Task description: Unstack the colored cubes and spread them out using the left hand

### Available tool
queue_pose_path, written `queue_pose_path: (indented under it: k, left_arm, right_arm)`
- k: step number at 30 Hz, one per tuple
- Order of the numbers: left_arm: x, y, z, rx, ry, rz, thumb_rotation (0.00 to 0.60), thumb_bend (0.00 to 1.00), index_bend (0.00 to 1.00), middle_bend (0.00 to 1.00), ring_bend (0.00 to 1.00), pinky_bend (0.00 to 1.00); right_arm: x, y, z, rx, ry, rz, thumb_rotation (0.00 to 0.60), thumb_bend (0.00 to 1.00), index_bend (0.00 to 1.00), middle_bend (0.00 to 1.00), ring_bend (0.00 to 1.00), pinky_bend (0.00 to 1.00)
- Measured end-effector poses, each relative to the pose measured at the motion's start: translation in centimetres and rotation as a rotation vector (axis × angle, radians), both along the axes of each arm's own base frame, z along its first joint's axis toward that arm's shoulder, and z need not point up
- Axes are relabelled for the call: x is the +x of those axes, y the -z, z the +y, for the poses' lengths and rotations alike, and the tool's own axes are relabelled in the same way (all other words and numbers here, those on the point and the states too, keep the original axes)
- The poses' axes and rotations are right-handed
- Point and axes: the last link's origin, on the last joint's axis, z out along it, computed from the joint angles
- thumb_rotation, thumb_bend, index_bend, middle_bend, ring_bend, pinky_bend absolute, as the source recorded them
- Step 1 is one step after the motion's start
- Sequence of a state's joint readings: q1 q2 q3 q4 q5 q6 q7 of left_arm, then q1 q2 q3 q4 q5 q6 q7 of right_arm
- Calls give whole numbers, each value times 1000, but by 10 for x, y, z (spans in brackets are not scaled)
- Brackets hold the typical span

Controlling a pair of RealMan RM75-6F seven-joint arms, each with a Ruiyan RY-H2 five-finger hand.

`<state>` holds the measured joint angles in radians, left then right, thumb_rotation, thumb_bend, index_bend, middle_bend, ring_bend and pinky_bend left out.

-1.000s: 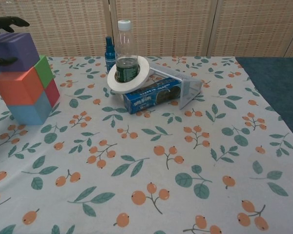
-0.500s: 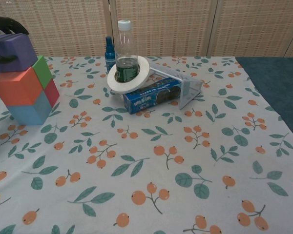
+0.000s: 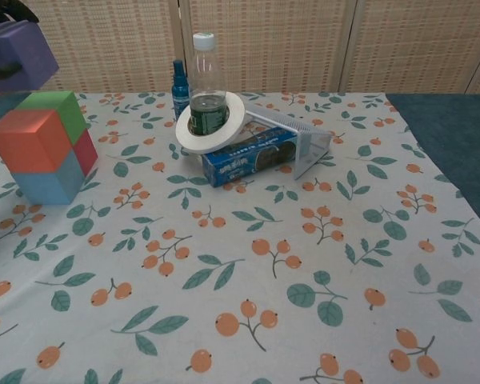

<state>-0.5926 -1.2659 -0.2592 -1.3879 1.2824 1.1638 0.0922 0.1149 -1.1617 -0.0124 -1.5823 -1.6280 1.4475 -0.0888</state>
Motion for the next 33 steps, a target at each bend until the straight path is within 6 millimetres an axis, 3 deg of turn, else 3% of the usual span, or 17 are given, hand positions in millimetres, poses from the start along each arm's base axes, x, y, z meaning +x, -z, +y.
queue_pose_path:
  k: [5, 15, 17, 22, 24, 28, 33]
  left_arm:
    - [-1, -4, -28, -18, 20, -2, 600, 600, 475, 548, 462, 158]
    - [-33, 15, -142, -172, 17, 63, 600, 567, 454, 515, 445, 128]
    - [-37, 19, -153, -185, 14, 65, 600, 558, 452, 512, 442, 128]
    - [-57, 32, -165, -200, -15, 87, 600, 513, 425, 489, 400, 104]
    - [-68, 36, -166, -194, -34, 98, 600, 483, 357, 429, 335, 101]
    - [-90, 39, -162, -176, -91, 141, 600, 453, 149, 217, 176, 89]
    - [-107, 40, -158, -184, -165, 142, 600, 428, 45, 120, 103, 82]
  right_arm:
    - [1, 2, 0, 10, -5, -12, 600, 130, 0, 0, 0, 0]
    - [6, 8, 3, 21, -44, -58, 600, 129, 0, 0, 0, 0]
    - [6, 10, 4, 26, -50, -61, 600, 129, 0, 0, 0, 0]
    - [7, 14, 6, 49, -56, -64, 600, 130, 0, 0, 0, 0]
    - [8, 14, 7, 49, -60, -66, 600, 130, 0, 0, 0, 0]
    - [9, 13, 9, 44, -64, -71, 600, 130, 0, 0, 0, 0]
    - [9, 13, 9, 45, -63, -71, 600, 130, 0, 0, 0, 0]
